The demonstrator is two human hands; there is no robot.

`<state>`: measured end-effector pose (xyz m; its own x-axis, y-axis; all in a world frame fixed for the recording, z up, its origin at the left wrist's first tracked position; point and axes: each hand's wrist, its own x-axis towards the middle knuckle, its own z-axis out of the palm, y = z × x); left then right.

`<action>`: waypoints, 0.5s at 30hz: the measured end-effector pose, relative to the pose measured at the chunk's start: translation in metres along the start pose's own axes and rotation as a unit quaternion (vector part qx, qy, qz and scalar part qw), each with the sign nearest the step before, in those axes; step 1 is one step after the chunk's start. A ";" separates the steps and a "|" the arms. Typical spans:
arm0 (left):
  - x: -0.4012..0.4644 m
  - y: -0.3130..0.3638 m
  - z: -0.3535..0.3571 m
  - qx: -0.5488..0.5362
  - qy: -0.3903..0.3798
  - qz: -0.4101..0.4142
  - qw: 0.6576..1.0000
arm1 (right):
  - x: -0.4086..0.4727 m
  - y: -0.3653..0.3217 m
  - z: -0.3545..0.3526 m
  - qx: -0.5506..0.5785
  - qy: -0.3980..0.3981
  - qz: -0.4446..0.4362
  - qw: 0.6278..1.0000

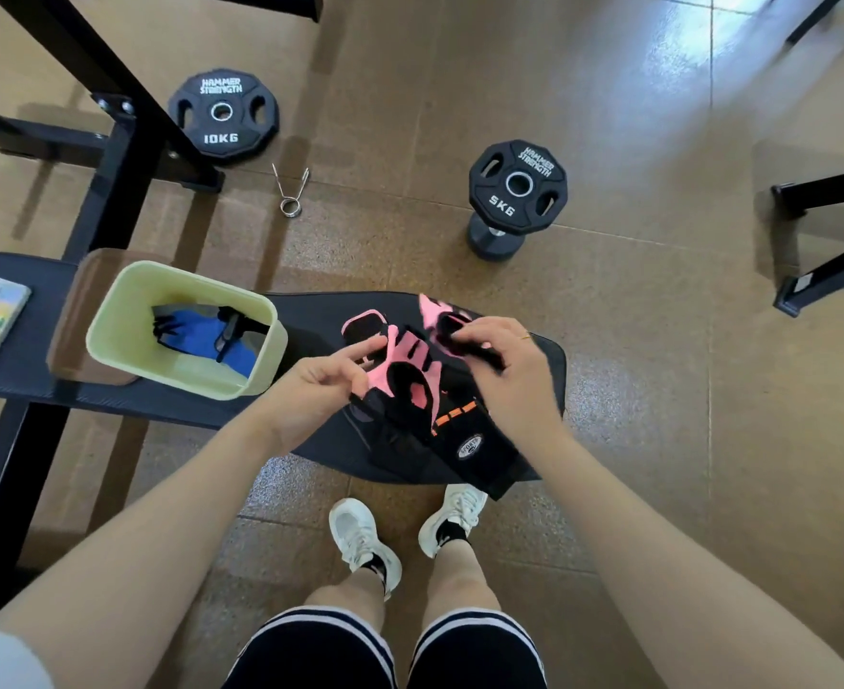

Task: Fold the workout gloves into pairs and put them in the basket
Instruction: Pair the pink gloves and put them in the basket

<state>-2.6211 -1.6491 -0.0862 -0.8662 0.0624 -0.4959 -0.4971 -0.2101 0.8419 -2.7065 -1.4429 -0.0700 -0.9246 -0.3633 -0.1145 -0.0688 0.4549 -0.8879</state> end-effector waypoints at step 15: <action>-0.003 -0.011 -0.011 0.194 0.044 0.014 0.980 | -0.004 0.011 -0.001 -0.057 -0.086 0.142 0.984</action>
<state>-2.6119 -1.6576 -0.0963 -0.8808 -0.0269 -0.4728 -0.4697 0.1771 0.8649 -2.7038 -1.4352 -0.0788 -0.8358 -0.3363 -0.4340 0.1334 0.6425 -0.7546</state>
